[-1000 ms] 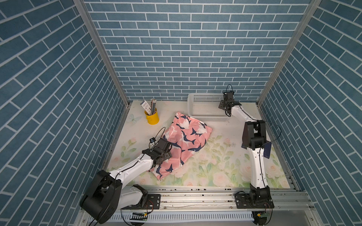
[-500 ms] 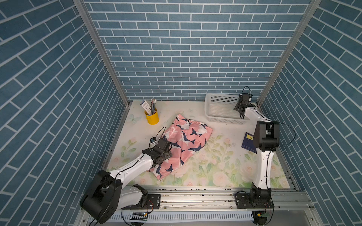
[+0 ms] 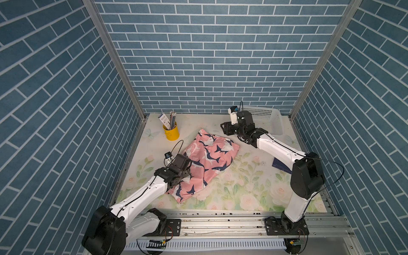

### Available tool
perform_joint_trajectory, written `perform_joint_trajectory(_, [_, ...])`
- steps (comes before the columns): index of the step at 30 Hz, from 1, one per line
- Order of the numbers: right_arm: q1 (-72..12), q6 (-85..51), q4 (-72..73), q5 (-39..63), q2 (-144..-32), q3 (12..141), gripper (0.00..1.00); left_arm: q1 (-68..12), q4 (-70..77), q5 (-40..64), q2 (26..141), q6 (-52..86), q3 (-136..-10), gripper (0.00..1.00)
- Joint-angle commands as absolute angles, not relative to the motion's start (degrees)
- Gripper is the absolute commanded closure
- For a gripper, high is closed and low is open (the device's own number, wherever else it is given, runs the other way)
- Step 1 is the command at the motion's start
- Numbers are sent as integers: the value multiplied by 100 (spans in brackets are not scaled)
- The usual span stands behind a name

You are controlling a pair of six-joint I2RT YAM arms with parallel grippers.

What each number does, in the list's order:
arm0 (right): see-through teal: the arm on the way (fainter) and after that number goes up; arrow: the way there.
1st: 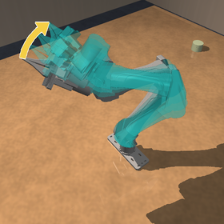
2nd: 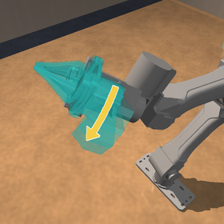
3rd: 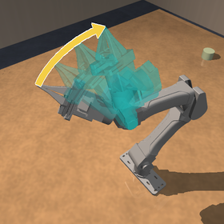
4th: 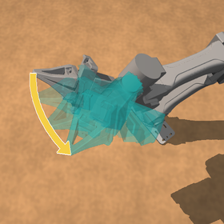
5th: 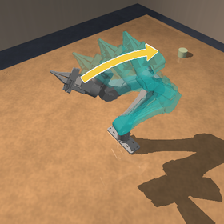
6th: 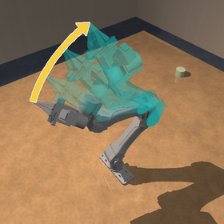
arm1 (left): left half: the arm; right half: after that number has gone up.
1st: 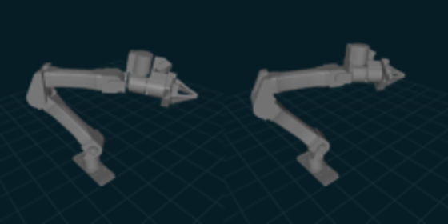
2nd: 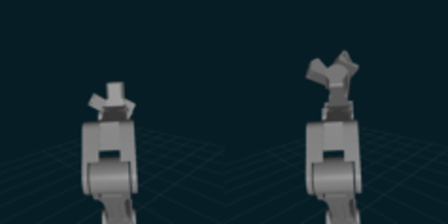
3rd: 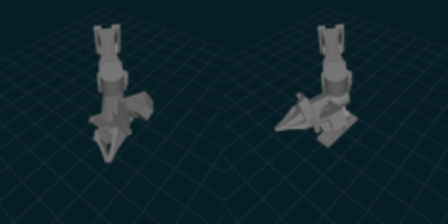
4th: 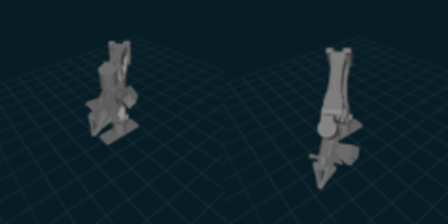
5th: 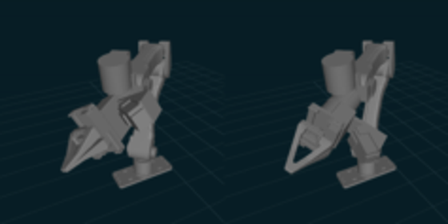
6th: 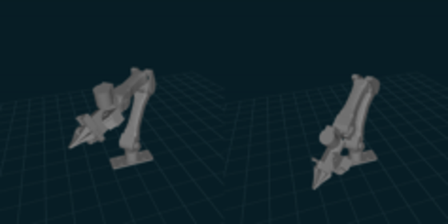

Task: Roll up the shorts
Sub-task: Move the shorts from the center of the board.

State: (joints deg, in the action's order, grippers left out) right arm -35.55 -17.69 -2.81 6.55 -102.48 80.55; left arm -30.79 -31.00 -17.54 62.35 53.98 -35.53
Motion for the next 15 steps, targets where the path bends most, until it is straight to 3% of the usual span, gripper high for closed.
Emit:
perform_joint_trajectory(1, [-4042,-1912,-337,1550,-10141,7005,43,-3235,-3752,-1960,6094,5698,-3272,30])
perform_joint_trajectory(8, [-4279,-2388,-168,1712,-10600,6458,54,-3437,-3046,-1388,6245,5981,-2447,42])
perform_joint_trajectory(12, [-4200,-2600,-609,1211,-11304,6961,68,-3696,-2658,-1333,6702,6003,-2456,45])
perform_joint_trajectory(15, [-4079,-2597,-1002,949,-12011,7675,73,-3872,-2462,-1345,7153,5986,-2618,47])
